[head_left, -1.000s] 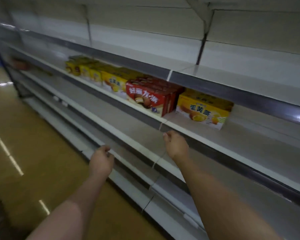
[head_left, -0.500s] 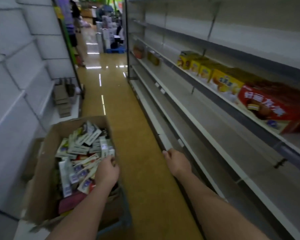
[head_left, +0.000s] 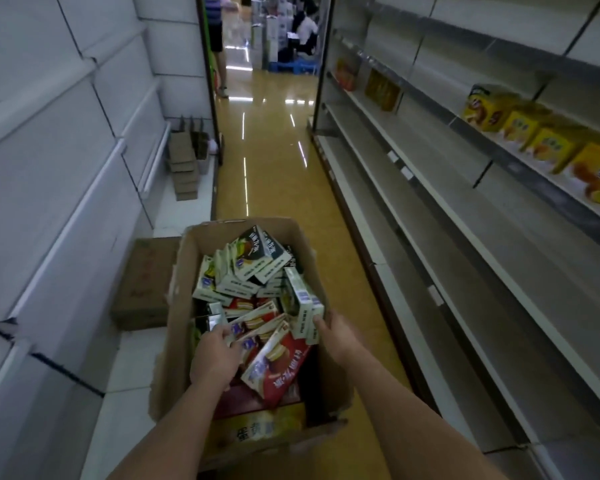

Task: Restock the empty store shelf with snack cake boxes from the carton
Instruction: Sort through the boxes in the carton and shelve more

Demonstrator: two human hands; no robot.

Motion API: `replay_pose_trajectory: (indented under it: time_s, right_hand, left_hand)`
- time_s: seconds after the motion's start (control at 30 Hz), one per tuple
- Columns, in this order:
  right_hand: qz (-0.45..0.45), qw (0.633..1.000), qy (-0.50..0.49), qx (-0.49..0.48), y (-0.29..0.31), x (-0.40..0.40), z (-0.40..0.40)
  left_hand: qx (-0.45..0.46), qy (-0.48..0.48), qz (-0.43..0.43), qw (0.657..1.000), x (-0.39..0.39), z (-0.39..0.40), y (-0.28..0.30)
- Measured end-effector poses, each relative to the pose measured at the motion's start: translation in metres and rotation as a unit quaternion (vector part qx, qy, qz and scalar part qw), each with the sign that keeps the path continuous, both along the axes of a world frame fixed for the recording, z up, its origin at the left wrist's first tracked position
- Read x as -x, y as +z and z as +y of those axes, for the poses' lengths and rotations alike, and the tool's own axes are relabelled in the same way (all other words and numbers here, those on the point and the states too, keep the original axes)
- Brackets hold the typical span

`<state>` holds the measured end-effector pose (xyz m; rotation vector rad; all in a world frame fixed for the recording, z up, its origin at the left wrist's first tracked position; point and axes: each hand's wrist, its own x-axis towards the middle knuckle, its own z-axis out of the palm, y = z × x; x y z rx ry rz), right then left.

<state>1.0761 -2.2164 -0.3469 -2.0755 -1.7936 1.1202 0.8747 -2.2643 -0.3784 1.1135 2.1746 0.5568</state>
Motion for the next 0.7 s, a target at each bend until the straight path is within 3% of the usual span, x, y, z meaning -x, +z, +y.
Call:
replay_pose_trajectory:
  time_s: [0.2, 0.53, 0.7]
  right_hand:
    - [-0.044, 0.999, -0.012, 0.007, -0.047, 0.036, 0.035]
    - [-0.099, 0.995, -0.017, -0.025, -0.078, 0.046, 0.067]
    - [-0.114, 0.993, -0.026, 0.000, -0.072, 0.054, 0.079]
  left_hand:
    - [0.051, -0.015, -0.021, 0.998, 0.013, 0.029, -0.031]
    - [0.066, -0.083, -0.077, 0.991, -0.045, 0.094, -0.055]
    - [0.067, -0.015, -0.203, 0.977, -0.069, 0.122, -0.058]
